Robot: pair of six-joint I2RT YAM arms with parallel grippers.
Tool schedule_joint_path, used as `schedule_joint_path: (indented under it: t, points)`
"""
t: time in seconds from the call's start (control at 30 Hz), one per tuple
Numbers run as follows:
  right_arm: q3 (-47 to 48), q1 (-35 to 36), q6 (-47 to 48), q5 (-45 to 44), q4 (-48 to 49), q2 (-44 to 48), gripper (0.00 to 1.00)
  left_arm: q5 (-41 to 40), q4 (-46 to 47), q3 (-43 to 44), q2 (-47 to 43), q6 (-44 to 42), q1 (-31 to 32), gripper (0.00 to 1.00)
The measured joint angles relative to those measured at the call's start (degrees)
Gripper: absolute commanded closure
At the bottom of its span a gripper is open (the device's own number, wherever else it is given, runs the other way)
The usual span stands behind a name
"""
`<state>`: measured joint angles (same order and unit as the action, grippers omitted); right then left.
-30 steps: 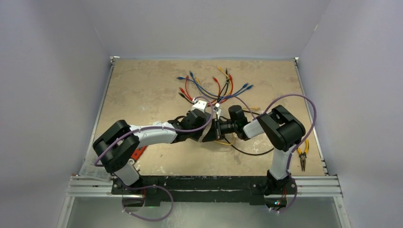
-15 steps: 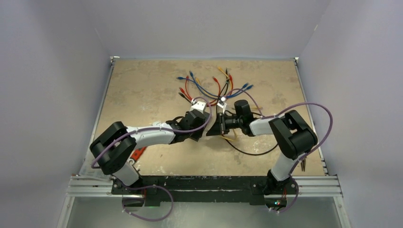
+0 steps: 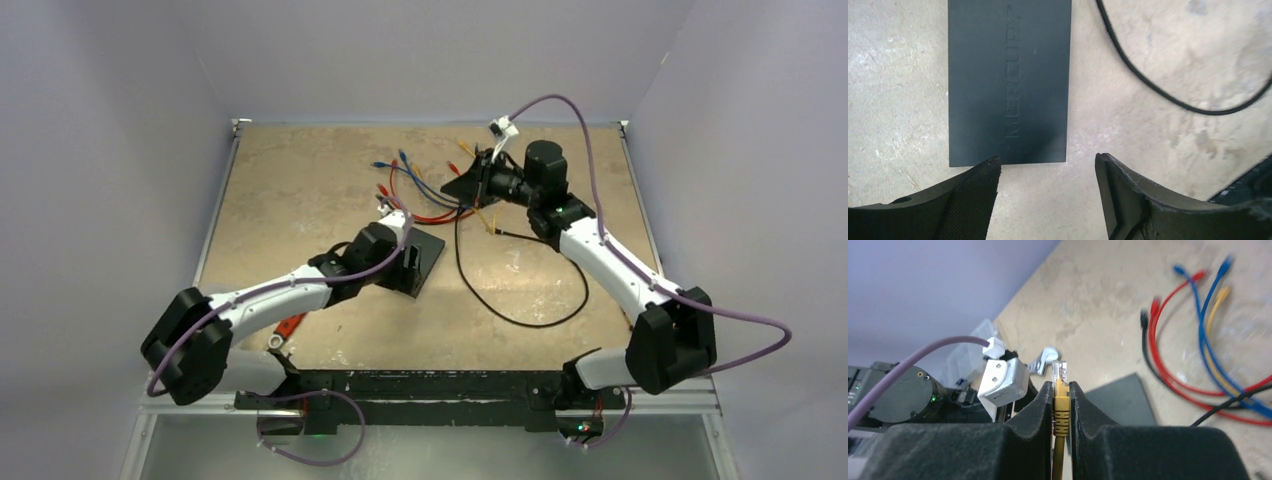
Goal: Pull the plug from the switch port
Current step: Pick up the connector from the center of the board, then place the connector at the center of the board.
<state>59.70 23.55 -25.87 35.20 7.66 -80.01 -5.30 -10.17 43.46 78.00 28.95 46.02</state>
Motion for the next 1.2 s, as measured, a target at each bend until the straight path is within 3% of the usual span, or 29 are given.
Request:
schedule_joint_path:
  t: [0.17, 0.27, 0.57, 1.2]
  points:
    - [8.81, -0.24, 2.73, -4.81, -4.24, -0.28, 1.00, 8.66, 6.01, -4.76, -6.40, 1.57, -6.64, 0.12]
    - [13.94, -0.50, 3.96, -6.19, -6.16, -2.78, 1.00, 11.91, 8.48, -7.39, -9.51, 2.64, -9.77, 0.09]
    - [27.71, -1.25, 6.32, -7.17, -10.58, -13.64, 1.00, 15.37, 10.97, -10.60, -15.80, 4.20, -12.55, 0.06]
    - [65.51, -1.49, 6.05, -2.01, -15.47, -44.74, 1.00, 16.24, 10.99, -10.84, -12.41, 4.35, -12.66, 0.06]
